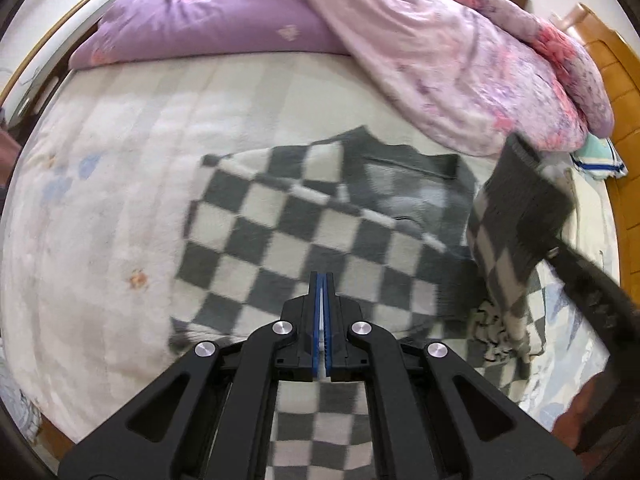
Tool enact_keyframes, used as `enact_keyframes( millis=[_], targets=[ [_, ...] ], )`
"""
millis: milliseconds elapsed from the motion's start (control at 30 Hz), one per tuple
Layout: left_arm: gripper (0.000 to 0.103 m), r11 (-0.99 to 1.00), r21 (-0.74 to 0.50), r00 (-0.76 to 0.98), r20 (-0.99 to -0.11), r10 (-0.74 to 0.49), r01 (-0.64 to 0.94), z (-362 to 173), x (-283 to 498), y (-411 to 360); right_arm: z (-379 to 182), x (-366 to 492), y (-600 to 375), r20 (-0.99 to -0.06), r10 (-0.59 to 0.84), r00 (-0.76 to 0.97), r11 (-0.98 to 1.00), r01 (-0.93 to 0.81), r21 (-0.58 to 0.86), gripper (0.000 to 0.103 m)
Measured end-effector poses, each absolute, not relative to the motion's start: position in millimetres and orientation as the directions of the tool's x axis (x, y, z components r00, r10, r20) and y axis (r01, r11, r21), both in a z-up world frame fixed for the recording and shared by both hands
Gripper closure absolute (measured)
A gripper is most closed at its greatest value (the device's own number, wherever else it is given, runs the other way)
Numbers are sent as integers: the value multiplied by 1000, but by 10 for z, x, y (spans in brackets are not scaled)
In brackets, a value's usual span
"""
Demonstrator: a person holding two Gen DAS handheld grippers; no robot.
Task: Fold large clothes
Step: 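Carry the sleeve across the front onto the first sleeve and open the right gripper, then grasp the laid grey cuff with the left gripper to straighten it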
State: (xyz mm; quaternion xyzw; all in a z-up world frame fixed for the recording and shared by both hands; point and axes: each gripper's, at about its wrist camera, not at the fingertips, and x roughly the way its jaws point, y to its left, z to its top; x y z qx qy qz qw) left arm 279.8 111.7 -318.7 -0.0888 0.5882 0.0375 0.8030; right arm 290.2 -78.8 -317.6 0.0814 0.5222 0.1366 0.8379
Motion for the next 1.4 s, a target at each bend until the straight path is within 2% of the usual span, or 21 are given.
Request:
enact_keyframes(
  millis=[267, 333, 367, 400, 433, 467, 500, 567, 700, 767, 833, 900, 1000, 1067, 1100, 1167, 1200, 1233, 1300, 1400],
  targets=[
    [101, 968, -115, 280, -959, -50, -222, -3603, 2704, 1644, -3993, 2788, -197, -899, 333, 285, 940, -180, 291, 94],
    [101, 963, -117, 265, -963, -49, -245, -3708, 2672, 1735, -4153, 2775, -91, -905, 343, 249, 933, -200, 299, 88],
    [100, 959, -124, 260, -964, -55, -257, -3746, 2657, 1774, -4252, 2775, -30, -907, 365, 208, 922, -219, 321, 77],
    [94, 955, -129, 256, -965, -58, -268, -3776, 2641, 1806, -4350, 2780, 12, -903, 399, 157, 906, -222, 361, 56],
    [76, 948, -135, 250, -966, -62, -288, -3814, 2604, 1856, -4403, 2777, 30, -896, 426, 125, 894, -211, 395, 39],
    [63, 943, -137, 246, -967, -61, -305, -3833, 2577, 1888, -4453, 2773, -2, -880, 465, 100, 878, -179, 444, 12],
    [52, 938, -134, 248, -967, -54, -320, -3838, 2556, 1908, -4454, 2767, -43, -870, 482, 103, 872, -155, 464, 12],
    [49, 925, -157, 257, -964, -68, -345, -3856, 2510, 1947, -4397, 2751, -163, -858, 498, 126, 865, -141, 482, 12],
    [45, 901, -204, 239, -964, -116, -383, -3935, 2511, 1876, -4295, 2715, -580, -886, 440, 145, 898, -94, 431, 12],
    [39, 892, -260, 234, -955, -182, -369, -3990, 2549, 1726, -4268, 2683, -878, -907, 391, 157, 920, -60, 386, 12],
    [27, 885, -296, 236, -946, -221, -358, -4052, 2583, 1572, -4233, 2641, -1188, -930, 323, 176, 946, -29, 323, 12],
    [24, 878, -313, 226, -943, -243, -363, -4150, 2621, 1427, -4201, 2577, -1571, -947, 247, 203, 967, 8, 254, 12],
    [25, 854, -360, 209, -931, -301, -375, -4388, 2699, 1203, -4203, 2541, -2115, -968, 130, 214, 985, 82, 150, 12],
    [28, 867, -324, 165, -945, -282, -378, -4596, 2766, 1035, -4224, 2510, -2450, -974, 64, 216, 986, 138, 95, 12],
    [39, 874, -282, 133, -959, -249, -396, -4675, 2773, 999, -4242, 2491, -2590, -976, 40, 212, 983, 166, 76, 12],
    [45, 885, -210, 100, -978, -185, -416, -4747, 2795, 920, -4284, 2455, -2897, -979, 13, 205, 973, 223, 60, 12],
    [56, 889, -209, 119, -977, -175, -407, -4716, 2811, 892, -4310, 2432, -3021, -979, 11, 202, 967, 248, 62, 12],
    [71, 895, -198, 127, -979, -159, -399, -4694, 2822, 871, -4330, 2419, -3105, -980, 12, 197, 962, 265, 65, 12],
    [90, 900, -203, 139, -977, -161, -386, -4662, 2844, 836, -4393, 2350, -3305, -984, 11, 178, 950, 306, 66, 12],
    [91, 923, -172, 146, -981, -128, -345, -4595, 2868, 766, -4446, 2283, -3383, -987, 17, 162, 937, 342, 73, 12]
  ],
)
